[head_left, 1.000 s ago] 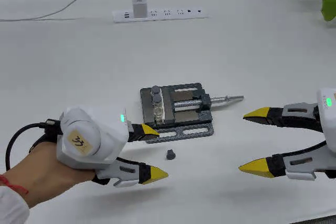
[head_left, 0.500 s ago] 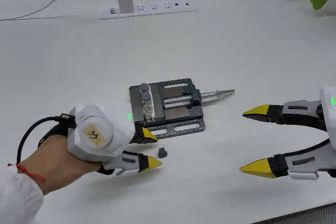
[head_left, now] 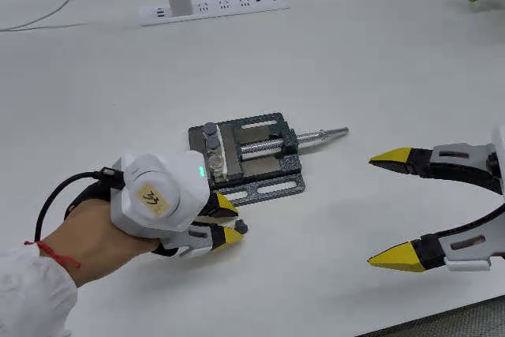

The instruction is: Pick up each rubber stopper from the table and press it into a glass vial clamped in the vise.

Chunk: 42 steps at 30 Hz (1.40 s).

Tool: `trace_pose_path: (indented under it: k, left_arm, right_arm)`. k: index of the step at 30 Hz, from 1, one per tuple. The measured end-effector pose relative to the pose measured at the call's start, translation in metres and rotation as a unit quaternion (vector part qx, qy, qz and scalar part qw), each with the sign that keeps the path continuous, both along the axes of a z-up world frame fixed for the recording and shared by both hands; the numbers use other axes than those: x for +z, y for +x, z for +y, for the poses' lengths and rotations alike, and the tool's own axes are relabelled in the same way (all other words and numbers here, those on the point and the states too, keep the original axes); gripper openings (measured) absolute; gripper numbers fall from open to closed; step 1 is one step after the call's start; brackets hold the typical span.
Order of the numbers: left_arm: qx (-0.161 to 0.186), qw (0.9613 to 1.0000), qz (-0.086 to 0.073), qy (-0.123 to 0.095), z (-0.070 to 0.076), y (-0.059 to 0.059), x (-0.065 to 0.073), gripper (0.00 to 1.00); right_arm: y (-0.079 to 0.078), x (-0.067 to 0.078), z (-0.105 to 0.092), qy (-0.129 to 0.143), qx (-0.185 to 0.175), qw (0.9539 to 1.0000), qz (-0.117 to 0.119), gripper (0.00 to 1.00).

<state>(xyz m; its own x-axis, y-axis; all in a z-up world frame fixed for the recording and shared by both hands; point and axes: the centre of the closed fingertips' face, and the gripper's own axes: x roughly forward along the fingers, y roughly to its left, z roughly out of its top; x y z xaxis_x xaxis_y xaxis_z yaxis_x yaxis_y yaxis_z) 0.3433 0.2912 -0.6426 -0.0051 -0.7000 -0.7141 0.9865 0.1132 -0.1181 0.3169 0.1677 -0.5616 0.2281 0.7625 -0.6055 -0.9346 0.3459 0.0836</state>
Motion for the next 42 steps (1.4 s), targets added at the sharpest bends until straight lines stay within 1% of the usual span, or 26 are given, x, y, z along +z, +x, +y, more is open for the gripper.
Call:
trace_pose_path:
  k: [3, 7, 12, 20, 28, 33, 38, 40, 42]
  left_arm:
    - [-0.003, 1.0, 0.0, 0.005, 0.001, 0.0, -0.001, 0.12]
    - [-0.002, 1.0, 0.001, 0.009, 0.001, 0.001, -0.003, 0.1]
    - [-0.004, 0.9999, 0.005, 0.01, 0.002, -0.001, -0.004, 0.07]
    - [0.002, 0.9999, 0.01, 0.01, 0.002, -0.001, -0.004, 0.07]
    - [0.008, 0.9999, 0.007, 0.01, 0.003, -0.001, -0.003, 0.06]
    - [0.019, 0.9998, 0.007, -0.001, 0.001, 0.0, 0.001, 0.06]
    - [0.042, 0.9988, 0.001, -0.026, -0.002, 0.004, 0.014, 0.06]
    - [0.05, 0.9981, 0.002, -0.036, -0.003, 0.003, 0.021, 0.06]
    - [0.06, 0.9971, -0.003, -0.047, -0.004, 0.004, 0.028, 0.06]
  right_arm:
    - [0.0, 0.0, -0.004, -0.001, -0.004, 1.0, 0.0, 0.74]
    - [0.001, 0.001, -0.008, -0.002, -0.011, 0.9999, -0.005, 0.72]
    - [0.003, 0.002, -0.01, -0.001, -0.019, 0.9998, -0.009, 0.72]
    - [0.004, 0.004, -0.009, -0.001, -0.024, 0.9997, -0.012, 0.71]
    - [0.005, 0.005, -0.005, 0.002, -0.026, 0.9996, -0.014, 0.7]
    - [0.005, 0.008, -0.003, 0.006, -0.027, 0.9995, -0.017, 0.69]
    - [0.006, 0.012, 0.001, 0.009, -0.028, 0.9993, -0.021, 0.68]
    - [0.007, 0.014, 0.002, 0.011, -0.029, 0.9992, -0.023, 0.68]
    - [0.009, 0.017, 0.004, 0.012, -0.03, 0.9992, -0.026, 0.68]
